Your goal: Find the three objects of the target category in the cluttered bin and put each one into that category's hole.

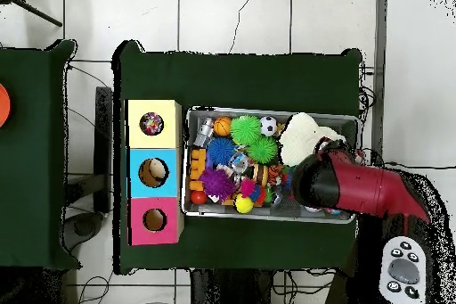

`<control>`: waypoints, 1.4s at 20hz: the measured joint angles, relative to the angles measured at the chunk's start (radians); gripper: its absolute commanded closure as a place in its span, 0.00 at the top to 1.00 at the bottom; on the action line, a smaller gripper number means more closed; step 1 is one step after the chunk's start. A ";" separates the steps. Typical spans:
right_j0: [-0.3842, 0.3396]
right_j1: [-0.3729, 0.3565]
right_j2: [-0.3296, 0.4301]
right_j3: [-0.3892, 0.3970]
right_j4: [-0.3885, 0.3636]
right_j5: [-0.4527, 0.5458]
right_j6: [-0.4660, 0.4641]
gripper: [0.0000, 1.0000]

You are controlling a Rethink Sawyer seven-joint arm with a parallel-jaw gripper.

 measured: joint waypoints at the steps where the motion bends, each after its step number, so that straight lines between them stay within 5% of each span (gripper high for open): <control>1: 0.000 0.000 0.000 0.000 0.000 0.000 0.000 0.00; 13: 0.121 0.069 -0.090 0.006 0.003 -0.039 0.000 0.00; 25: 0.053 0.126 -0.061 0.058 0.029 -0.098 0.000 0.00; 26: 0.034 0.135 -0.056 0.067 0.029 -0.098 0.000 1.00; 28: 0.030 0.136 -0.054 0.069 0.029 -0.098 0.000 1.00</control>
